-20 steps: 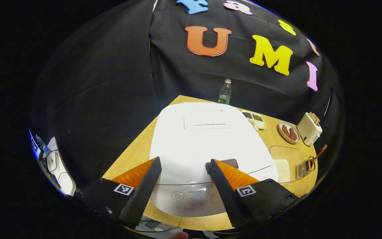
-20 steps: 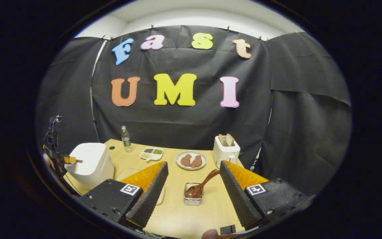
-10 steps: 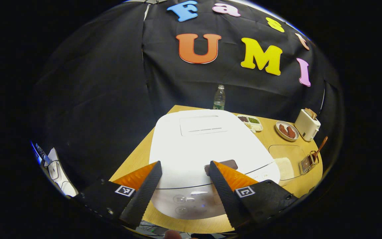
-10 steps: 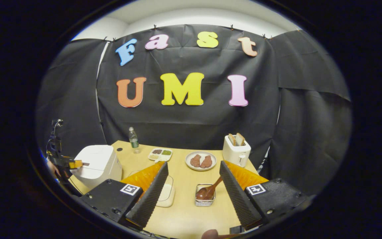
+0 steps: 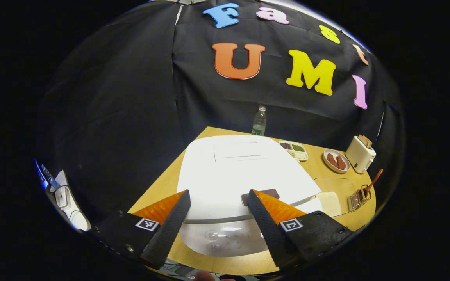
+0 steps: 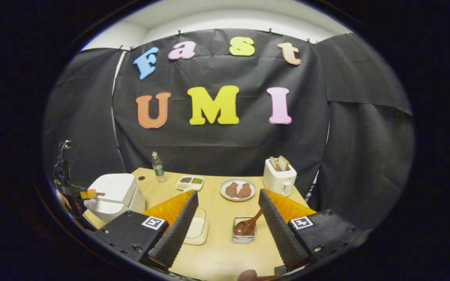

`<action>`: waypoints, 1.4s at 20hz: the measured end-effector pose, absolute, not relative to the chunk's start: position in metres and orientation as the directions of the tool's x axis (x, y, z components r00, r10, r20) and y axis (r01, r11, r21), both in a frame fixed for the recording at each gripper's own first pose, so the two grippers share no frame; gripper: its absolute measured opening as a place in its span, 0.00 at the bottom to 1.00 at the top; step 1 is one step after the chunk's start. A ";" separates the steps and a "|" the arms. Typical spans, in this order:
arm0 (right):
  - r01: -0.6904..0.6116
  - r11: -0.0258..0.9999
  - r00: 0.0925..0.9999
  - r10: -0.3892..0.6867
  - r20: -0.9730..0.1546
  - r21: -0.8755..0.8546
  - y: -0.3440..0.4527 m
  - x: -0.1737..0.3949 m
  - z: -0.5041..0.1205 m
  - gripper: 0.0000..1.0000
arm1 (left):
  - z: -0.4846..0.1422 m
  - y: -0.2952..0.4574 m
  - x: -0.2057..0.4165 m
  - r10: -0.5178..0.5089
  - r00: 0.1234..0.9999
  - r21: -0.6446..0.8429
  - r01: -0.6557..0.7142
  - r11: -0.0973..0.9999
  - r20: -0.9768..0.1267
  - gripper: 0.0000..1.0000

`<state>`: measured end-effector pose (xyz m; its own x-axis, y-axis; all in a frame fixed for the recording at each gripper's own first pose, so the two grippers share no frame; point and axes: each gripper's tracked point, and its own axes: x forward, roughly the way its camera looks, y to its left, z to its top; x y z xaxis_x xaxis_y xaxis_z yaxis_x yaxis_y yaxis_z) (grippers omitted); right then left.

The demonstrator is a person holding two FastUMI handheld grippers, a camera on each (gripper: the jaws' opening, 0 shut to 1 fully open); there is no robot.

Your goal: Close the left gripper, press the button to open the rice cooker; take a wooden spoon from the chopstick holder with the right hand, scoop a spoonful of rice and pour it into the rice cooker, then put the wooden spoon back into the chopstick holder.

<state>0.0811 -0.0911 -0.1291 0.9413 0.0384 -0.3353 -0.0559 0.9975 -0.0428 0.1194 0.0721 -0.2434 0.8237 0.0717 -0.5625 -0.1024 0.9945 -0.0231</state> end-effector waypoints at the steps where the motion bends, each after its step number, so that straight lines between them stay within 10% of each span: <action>1: -0.060 0.997 0.942 0.042 -0.334 -0.044 -0.090 0.083 -0.128 1.00 | -0.246 0.071 0.120 0.070 0.820 -0.023 -0.100 0.995 -0.568 0.98; 21: -0.139 0.990 0.921 0.126 -0.369 -0.007 -0.069 0.106 -0.141 1.00 | -0.240 0.059 0.119 0.085 0.837 -0.007 -0.106 0.994 -0.541 0.97; 28: -0.159 0.987 0.941 0.147 -0.304 -0.014 -0.067 0.129 -0.128 1.00 | -0.170 0.037 0.120 0.100 0.925 -0.041 -0.123 0.992 -0.368 0.95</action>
